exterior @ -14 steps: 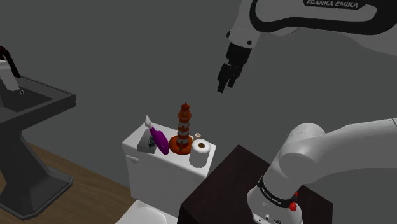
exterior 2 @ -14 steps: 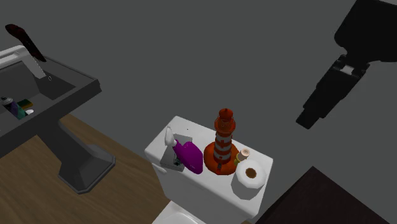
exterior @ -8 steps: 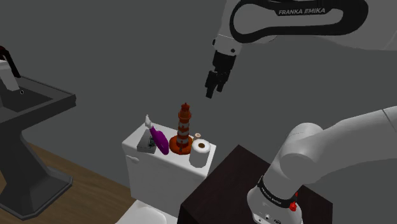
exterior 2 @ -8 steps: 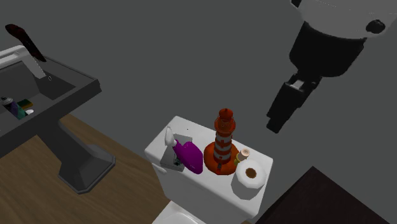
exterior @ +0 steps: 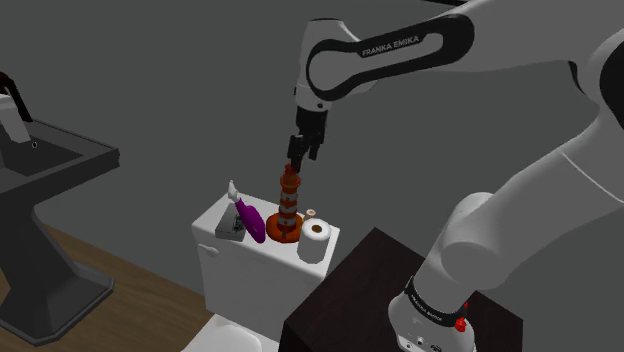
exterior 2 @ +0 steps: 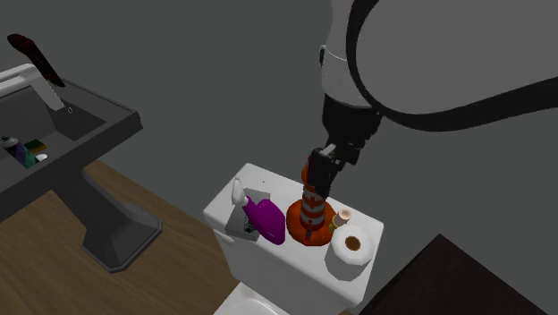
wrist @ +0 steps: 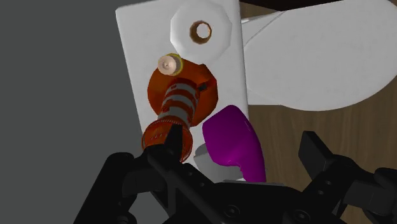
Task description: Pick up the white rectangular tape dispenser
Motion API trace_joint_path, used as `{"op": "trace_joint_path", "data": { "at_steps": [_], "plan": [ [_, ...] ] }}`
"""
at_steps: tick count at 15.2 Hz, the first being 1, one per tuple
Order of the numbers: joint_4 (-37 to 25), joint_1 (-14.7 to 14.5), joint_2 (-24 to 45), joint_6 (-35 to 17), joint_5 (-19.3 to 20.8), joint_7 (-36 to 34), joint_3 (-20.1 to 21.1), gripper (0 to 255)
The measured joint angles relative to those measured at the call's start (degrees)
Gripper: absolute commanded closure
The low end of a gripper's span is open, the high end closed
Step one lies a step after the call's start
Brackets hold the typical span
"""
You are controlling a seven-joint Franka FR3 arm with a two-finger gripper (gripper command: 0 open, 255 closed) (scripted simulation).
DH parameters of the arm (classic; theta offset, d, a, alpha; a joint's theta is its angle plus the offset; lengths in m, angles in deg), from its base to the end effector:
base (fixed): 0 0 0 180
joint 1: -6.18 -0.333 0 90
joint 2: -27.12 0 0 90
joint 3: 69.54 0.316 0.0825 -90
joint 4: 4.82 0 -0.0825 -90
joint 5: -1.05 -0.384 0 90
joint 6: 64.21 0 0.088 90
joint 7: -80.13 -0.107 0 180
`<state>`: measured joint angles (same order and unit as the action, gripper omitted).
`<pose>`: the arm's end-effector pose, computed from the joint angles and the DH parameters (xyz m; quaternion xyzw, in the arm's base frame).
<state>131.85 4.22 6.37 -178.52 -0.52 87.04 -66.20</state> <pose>0.4296 0.0424 0.4544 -0.9950 -0.0985 0.0142 0.0023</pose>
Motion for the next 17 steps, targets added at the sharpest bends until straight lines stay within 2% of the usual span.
{"op": "trace_joint_path", "data": {
  "at_steps": [10, 17],
  "plan": [
    [-10.6, -1.7, 23.4, -8.7, 4.2, -2.3, 3.1, 0],
    [-22.3, -3.9, 39.7, -10.3, 8.3, -4.2, 3.8, 0]
  ]
}}
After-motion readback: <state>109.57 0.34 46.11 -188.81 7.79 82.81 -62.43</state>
